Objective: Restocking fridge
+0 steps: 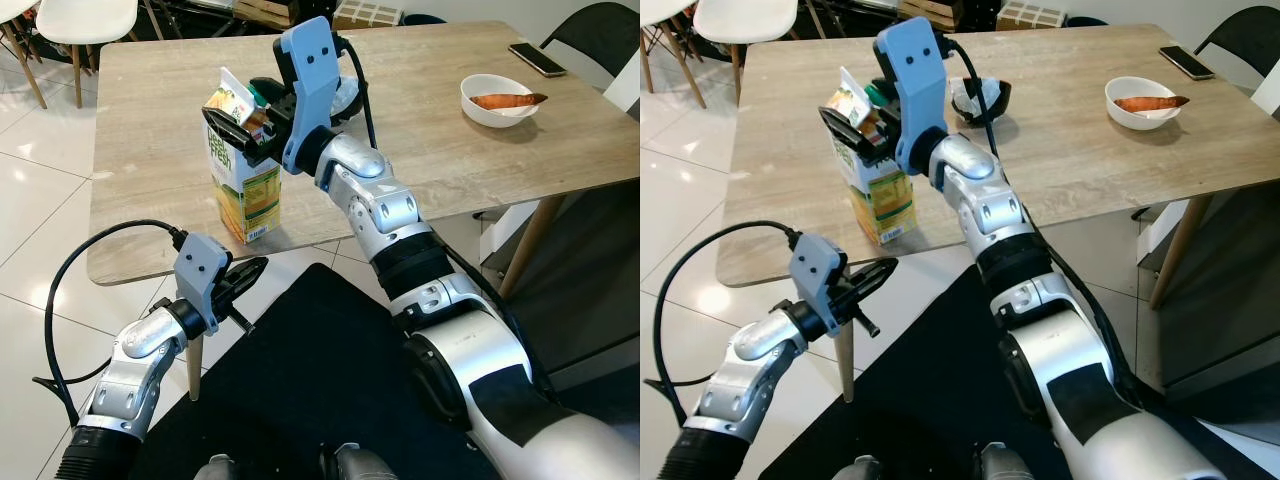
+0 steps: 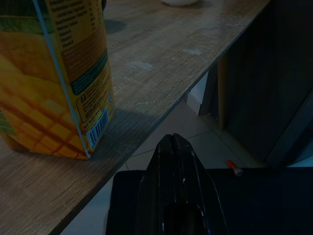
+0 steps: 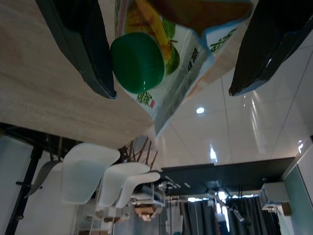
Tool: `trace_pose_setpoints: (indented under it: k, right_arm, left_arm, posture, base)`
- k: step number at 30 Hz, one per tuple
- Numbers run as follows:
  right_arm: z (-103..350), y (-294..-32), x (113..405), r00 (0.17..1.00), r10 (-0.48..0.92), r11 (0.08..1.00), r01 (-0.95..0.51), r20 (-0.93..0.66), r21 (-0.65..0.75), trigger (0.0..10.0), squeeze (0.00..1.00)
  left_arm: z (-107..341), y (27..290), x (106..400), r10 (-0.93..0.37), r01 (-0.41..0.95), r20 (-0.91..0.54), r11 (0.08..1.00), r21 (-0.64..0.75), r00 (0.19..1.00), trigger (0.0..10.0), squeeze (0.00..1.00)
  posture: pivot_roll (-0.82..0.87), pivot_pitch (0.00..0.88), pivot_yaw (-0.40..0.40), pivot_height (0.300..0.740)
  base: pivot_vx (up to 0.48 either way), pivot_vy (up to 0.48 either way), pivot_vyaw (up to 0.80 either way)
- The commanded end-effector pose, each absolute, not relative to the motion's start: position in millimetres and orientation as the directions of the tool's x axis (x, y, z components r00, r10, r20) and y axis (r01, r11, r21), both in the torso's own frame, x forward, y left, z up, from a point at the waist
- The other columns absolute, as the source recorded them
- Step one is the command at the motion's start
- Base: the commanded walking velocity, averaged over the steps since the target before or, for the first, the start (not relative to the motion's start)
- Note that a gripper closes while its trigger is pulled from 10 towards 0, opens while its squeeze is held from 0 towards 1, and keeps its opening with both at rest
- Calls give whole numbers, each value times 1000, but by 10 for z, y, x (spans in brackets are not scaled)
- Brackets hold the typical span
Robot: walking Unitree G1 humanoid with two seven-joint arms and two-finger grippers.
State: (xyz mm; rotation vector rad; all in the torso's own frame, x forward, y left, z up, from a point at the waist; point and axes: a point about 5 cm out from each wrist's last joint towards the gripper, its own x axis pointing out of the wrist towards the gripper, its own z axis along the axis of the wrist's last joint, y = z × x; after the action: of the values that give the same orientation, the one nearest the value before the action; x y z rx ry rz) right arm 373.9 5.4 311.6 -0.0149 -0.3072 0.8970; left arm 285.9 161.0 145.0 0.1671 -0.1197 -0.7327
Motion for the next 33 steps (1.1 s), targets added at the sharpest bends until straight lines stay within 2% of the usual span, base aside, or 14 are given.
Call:
trace_pose_setpoints:
  k: [1,4,5,6,7,10,11,16,19,27,28,29,30,33]
  right_arm:
    - [3097,74,3743,575,788,609,-779,221,-147,10000,0]
    - [3087,70,3747,572,792,604,-784,211,-143,10000,0]
    - [3079,63,3751,571,795,601,-787,205,-140,4824,0]
    - [3075,59,3753,571,796,600,-788,201,-138,4824,0]
    - [3071,52,3756,571,797,599,-789,199,-137,3765,0]
    - [3068,45,3760,572,796,600,-788,199,-136,4549,0]
    - [3072,43,3760,571,795,601,-787,202,-141,9882,0]
    - [3081,41,3760,570,794,602,-786,210,-144,10000,0]
    - [3251,3,3735,532,785,559,-829,317,7,10000,0]
    - [3380,-99,3750,519,766,530,-844,379,84,10000,0]
    - [3400,-141,3771,526,758,535,-840,386,93,10000,431]
    - [3410,-171,3786,531,753,538,-837,389,101,10000,431]
    - [3409,-190,3797,537,749,545,-832,388,100,10000,875]
    - [3413,-214,3810,551,736,563,-821,393,96,10000,898]
  left_arm:
    - [1397,1606,2843,-682,665,19,719,204,731,10000,0]
    - [1396,1610,2843,-681,664,17,719,205,732,10000,0]
    - [1396,1613,2844,-682,665,16,718,206,732,10000,0]
    - [1396,1615,2844,-682,665,15,718,206,732,10000,0]
    - [1395,1615,2846,-682,665,14,718,207,731,10000,0]
    - [1393,1615,2848,-682,665,13,717,208,731,10000,0]
    - [1392,1614,2849,-682,665,14,717,209,732,10000,0]
    - [1392,1615,2850,-681,663,14,718,209,733,10000,0]
    - [1410,1655,2868,-653,636,25,745,202,757,10000,0]
    - [1437,1704,2894,-635,616,38,761,207,772,10000,0]
    - [1448,1717,2905,-630,610,43,764,209,775,10000,0]
    - [1455,1723,2912,-628,606,46,766,212,777,10000,0]
    - [1458,1724,2915,-627,605,48,767,213,778,10000,0]
    - [1460,1722,2916,-625,603,51,769,214,779,10000,0]
  posture:
    - [-72,124,-36,740]
    - [-72,125,-34,740]
    - [-73,125,-33,740]
    - [-73,125,-33,740]
    - [-73,125,-33,740]
    - [-73,125,-33,740]
    - [-73,125,-33,740]
    - [-73,125,-33,740]
    - [-73,125,-34,740]
    - [-79,123,-36,740]
    - [-78,123,-36,740]
    - [-79,122,-37,740]
    - [-78,122,-37,740]
    - [-77,122,-40,740]
  base:
    - [0,0,0]
    - [0,0,0]
    - [0,0,0]
    - [0,0,0]
    - [0,0,0]
    - [0,0,0]
    - [0,0,0]
    - [0,0,0]
    - [0,0,0]
    - [0,0,0]
    - [0,0,0]
    - [0,0,0]
    - [0,0,0]
    - [0,0,0]
